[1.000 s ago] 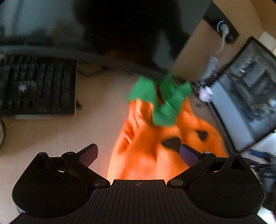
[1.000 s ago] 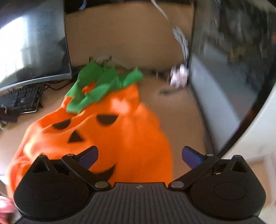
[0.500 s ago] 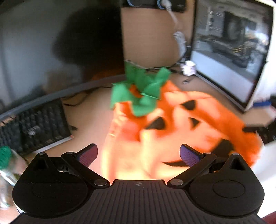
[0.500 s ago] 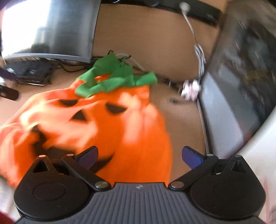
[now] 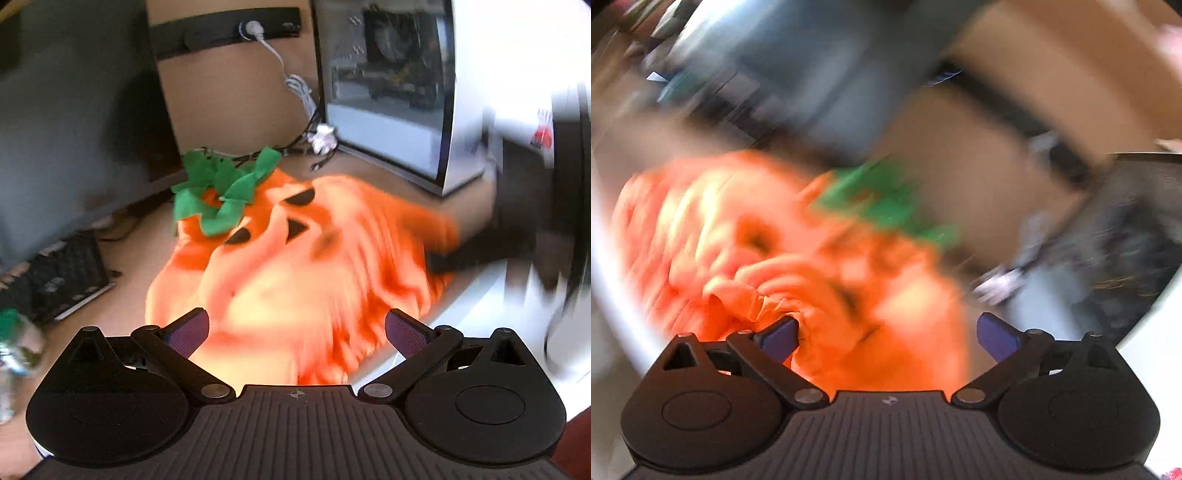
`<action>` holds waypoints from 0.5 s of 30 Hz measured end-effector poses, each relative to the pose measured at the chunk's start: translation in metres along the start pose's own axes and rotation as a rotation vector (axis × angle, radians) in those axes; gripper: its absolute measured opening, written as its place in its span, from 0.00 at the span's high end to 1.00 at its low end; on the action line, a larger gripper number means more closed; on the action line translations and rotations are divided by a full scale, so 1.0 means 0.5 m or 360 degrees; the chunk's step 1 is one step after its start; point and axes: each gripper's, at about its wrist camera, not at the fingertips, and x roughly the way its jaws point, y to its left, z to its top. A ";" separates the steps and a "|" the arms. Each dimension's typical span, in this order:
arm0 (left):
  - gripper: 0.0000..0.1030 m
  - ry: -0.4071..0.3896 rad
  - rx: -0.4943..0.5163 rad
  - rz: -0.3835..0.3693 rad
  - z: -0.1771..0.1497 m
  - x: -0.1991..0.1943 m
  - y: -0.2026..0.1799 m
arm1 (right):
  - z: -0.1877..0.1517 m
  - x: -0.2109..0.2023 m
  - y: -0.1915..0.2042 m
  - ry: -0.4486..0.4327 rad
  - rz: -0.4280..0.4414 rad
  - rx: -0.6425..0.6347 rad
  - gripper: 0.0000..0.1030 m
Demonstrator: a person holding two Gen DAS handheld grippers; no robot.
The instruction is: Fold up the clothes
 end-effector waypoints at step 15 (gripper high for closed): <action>0.00 0.0119 -0.0275 0.0701 0.106 0.176 0.111 | 0.107 0.025 -0.110 0.0004 0.0066 0.0318 0.00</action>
